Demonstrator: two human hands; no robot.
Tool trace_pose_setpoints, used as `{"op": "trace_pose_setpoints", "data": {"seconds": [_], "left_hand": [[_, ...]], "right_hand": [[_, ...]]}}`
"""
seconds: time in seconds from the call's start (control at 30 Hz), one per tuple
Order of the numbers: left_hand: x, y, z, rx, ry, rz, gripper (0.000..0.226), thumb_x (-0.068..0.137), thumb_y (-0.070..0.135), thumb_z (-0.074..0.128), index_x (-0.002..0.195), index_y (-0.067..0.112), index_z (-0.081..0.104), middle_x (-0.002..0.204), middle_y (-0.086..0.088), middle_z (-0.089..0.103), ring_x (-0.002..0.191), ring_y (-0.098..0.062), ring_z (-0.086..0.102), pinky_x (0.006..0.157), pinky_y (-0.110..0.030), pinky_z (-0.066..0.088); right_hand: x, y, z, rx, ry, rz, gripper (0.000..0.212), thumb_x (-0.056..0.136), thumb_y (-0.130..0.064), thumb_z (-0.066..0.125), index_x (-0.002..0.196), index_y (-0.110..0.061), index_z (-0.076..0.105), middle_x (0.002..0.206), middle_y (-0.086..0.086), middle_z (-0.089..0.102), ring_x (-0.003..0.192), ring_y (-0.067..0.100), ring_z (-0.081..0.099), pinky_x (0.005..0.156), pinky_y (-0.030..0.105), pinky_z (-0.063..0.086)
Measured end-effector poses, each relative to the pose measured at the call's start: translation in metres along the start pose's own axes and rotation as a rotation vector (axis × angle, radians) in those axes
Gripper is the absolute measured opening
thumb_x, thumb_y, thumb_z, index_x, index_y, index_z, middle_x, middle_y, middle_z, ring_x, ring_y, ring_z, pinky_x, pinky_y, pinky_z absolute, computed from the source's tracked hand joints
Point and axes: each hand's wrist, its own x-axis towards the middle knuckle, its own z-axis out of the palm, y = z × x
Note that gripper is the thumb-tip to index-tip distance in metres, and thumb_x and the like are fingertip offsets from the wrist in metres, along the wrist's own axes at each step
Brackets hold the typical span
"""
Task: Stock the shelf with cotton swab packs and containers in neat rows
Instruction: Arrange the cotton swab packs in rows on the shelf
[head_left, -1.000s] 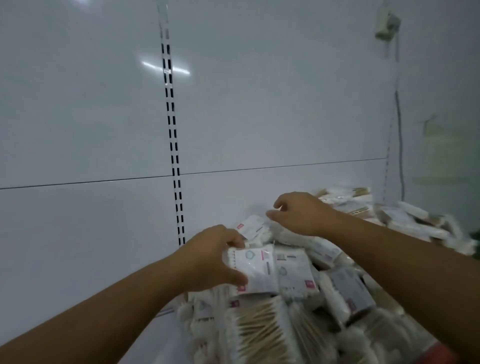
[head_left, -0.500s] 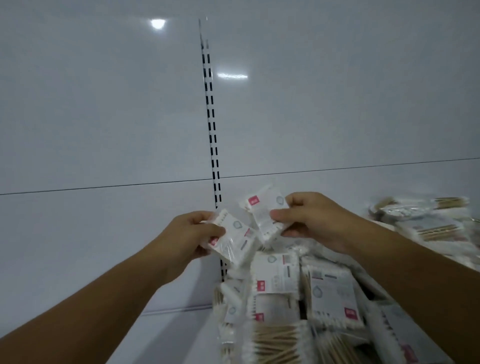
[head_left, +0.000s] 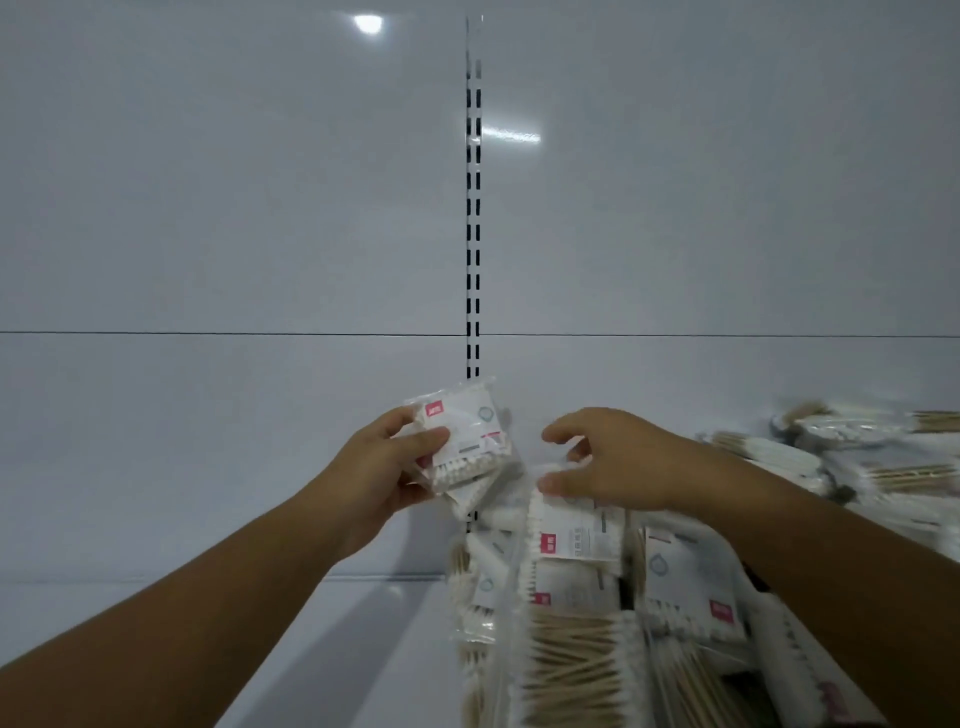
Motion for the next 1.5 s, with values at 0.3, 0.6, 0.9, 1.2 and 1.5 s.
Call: {"op": "trace_pose_setpoints", "data": {"seconds": [0.3, 0.6, 0.9, 1.2, 1.5], "left_hand": [[-0.040, 0.000, -0.092, 0.054, 0.094, -0.083, 0.026, 0.086, 0.008, 0.066, 0.111, 0.013, 0.067, 0.099, -0.014, 0.073, 0.087, -0.027, 0.072, 0.069, -0.034, 0.058], [-0.190, 0.033, -0.241, 0.132, 0.318, -0.035, 0.042, 0.075, 0.007, 0.078, 0.114, 0.013, 0.065, 0.106, -0.012, 0.071, 0.094, -0.031, 0.069, 0.074, -0.040, 0.058], [-0.341, 0.075, -0.445, 0.064, 0.737, 0.050, 0.029, 0.073, 0.012, 0.081, 0.099, 0.014, 0.069, 0.096, -0.017, 0.072, 0.077, -0.023, 0.067, 0.070, -0.034, 0.053], [-0.388, 0.103, -0.646, -0.090, 0.747, 0.012, 0.051, 0.071, 0.010, 0.071, 0.121, 0.011, 0.060, 0.112, -0.014, 0.070, 0.106, -0.033, 0.066, 0.088, -0.045, 0.055], [-0.395, 0.167, -0.897, 0.286, 1.054, -0.008, 0.029, 0.079, -0.010, 0.068, 0.100, 0.011, 0.069, 0.094, -0.011, 0.075, 0.088, -0.024, 0.072, 0.072, -0.033, 0.059]], "right_hand": [[-0.002, -0.021, 0.007, -0.160, 0.190, -0.013, 0.042, 0.071, -0.035, 0.081, 0.089, -0.032, 0.043, 0.087, -0.010, 0.055, 0.073, 0.008, 0.052, 0.057, 0.022, 0.039], [0.013, -0.267, 0.129, 0.796, -0.017, -0.158, 0.052, 0.057, -0.031, 0.087, 0.098, -0.007, 0.064, 0.089, 0.013, 0.072, 0.069, 0.017, 0.065, 0.054, 0.026, 0.049], [0.052, -0.509, 0.307, 1.095, -0.346, -0.076, 0.038, 0.072, -0.008, 0.078, 0.105, -0.008, 0.059, 0.099, 0.013, 0.071, 0.089, 0.029, 0.070, 0.086, 0.048, 0.054], [0.139, -0.679, 0.417, 1.219, -0.419, -0.151, 0.036, 0.076, -0.009, 0.077, 0.106, -0.013, 0.057, 0.104, 0.010, 0.070, 0.098, 0.029, 0.068, 0.093, 0.054, 0.050], [0.280, -0.827, 0.514, 1.145, -0.237, -0.262, 0.033, 0.080, -0.015, 0.076, 0.100, -0.023, 0.051, 0.102, 0.003, 0.064, 0.090, 0.020, 0.067, 0.075, 0.039, 0.057]]}}
